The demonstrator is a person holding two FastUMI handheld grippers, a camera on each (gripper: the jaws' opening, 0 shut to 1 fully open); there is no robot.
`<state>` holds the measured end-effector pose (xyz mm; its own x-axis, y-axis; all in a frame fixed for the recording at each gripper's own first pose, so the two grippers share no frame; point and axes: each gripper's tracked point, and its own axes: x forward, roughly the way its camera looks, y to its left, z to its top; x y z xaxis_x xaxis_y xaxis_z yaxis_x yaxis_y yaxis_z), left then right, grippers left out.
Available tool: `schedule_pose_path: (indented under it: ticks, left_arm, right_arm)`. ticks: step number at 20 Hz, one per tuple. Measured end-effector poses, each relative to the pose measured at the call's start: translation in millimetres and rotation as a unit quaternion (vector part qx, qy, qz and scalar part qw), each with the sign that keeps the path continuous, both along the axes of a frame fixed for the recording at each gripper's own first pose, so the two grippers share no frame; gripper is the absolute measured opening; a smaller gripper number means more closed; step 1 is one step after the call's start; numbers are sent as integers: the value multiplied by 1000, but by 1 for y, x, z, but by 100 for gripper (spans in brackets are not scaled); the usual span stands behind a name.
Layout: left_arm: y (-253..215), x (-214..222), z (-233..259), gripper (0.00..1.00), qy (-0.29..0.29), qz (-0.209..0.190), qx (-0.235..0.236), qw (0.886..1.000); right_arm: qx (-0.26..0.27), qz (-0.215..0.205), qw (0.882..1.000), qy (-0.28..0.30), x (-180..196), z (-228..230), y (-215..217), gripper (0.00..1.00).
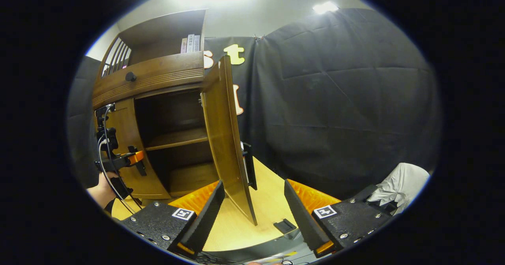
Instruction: Open the right door of the double-door shoe cabinet with the right hand, and open the left door with the left hand.
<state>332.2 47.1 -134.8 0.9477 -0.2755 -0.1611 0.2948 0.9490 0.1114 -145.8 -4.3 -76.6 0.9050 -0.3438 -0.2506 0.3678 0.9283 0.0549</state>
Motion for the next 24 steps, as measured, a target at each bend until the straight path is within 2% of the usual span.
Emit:
schedule_pose_path:
  ticks: [2, 7, 8, 12, 13, 14, 15, 17, 18, 19, 23, 24]
  left_arm:
    - [2, 2, -3, 39, 9, 8, -11, 1000]
    - [3, -2, -3, 27, 6, 6, -22, 1000]
    - [3, -3, -3, 13, 8, 7, -25, 1000]
    - [7, -19, -1, 13, 4, 1, -27, 1000]
    - [9, -25, 0, 27, 4, -1, -28, 1000]
    - [11, -30, 2, 13, 5, -3, -30, 1000]
    - [12, -34, 3, 20, 5, -5, -30, 1000]
    - [15, -45, 5, 20, 4, -9, -31, 999]
    - [18, -52, 6, 27, 4, -9, -31, 999]
    - [23, -61, 4, 20, 4, -9, -32, 999]
    - [39, -86, 11, 20, 4, -6, -40, 999]
    - [43, -93, 13, 17, 5, -6, -42, 999]
  right_arm:
    - [-4, 3, 1000, 5, 1, -2, 5, 94]
    - [-11, 14, 1000, 12, 2, -5, 13, 94]
    - [-11, 15, 1000, 13, 2, -6, 15, 94]
    - [-3, 25, 1000, 15, 6, -12, 20, 94]
    - [0, 28, 999, 15, 6, -14, 20, 94]
    - [2, 31, 999, 16, 7, -15, 21, 92]
    - [3, 35, 999, 16, 7, -18, 22, 92]
    - [10, 46, 999, 19, 12, -22, 28, 92]
    - [15, 52, 998, 19, 15, -23, 30, 94]
    - [19, 58, 998, 19, 18, -25, 32, 94]
    - [33, 83, 996, 17, 32, -28, 43, 94]
    - [34, 91, 995, 18, 36, -29, 46, 94]
